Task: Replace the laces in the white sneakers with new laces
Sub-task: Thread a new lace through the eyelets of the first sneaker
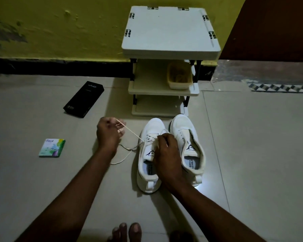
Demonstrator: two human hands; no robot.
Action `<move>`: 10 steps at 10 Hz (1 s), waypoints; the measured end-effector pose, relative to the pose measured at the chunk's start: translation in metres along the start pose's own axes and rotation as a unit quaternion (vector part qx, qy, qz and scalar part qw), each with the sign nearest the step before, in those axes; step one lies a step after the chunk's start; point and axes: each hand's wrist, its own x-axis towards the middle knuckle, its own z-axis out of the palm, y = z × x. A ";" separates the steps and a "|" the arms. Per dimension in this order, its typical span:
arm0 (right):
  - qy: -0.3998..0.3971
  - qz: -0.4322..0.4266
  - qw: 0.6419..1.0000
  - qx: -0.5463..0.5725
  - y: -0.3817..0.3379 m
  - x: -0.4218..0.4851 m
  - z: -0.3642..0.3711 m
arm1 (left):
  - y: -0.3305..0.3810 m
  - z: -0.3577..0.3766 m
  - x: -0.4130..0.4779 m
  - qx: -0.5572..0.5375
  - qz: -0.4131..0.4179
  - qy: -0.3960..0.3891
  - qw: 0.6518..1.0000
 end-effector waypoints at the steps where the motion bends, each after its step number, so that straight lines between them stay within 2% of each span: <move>1: 0.004 0.003 1.000 0.029 -0.002 -0.003 -0.003 | 0.018 -0.011 0.003 -0.262 -0.120 -0.083 0.954; 2: -0.011 0.001 1.000 -0.019 -0.002 -0.003 -0.003 | 0.005 -0.026 -0.004 0.208 0.242 -0.193 0.928; 3: -0.017 0.009 0.999 -0.030 -0.002 -0.002 -0.003 | -0.004 -0.028 -0.006 0.464 0.350 -0.302 0.756; 4: -0.023 0.011 0.999 -0.032 -0.004 -0.002 -0.005 | 0.002 -0.021 -0.022 0.227 0.280 -0.261 0.896; 5: -0.016 0.020 0.999 -0.027 -0.004 -0.002 -0.005 | 0.015 -0.012 -0.031 -0.130 -0.022 -0.168 0.977; 6: -0.015 0.023 0.999 -0.027 -0.004 -0.002 -0.003 | 0.015 -0.018 -0.027 -0.014 0.051 -0.073 0.996; 7: -0.016 0.029 0.999 -0.004 -0.003 -0.001 -0.004 | -0.005 -0.030 -0.023 0.297 0.220 -0.071 0.926; 9: -0.016 0.026 0.999 -0.013 -0.003 -0.001 -0.003 | -0.024 -0.043 -0.028 0.518 0.200 -0.091 0.827; 10: -0.013 0.024 0.999 -0.018 -0.002 0.000 -0.002 | -0.028 -0.040 -0.031 0.542 0.154 -0.144 0.814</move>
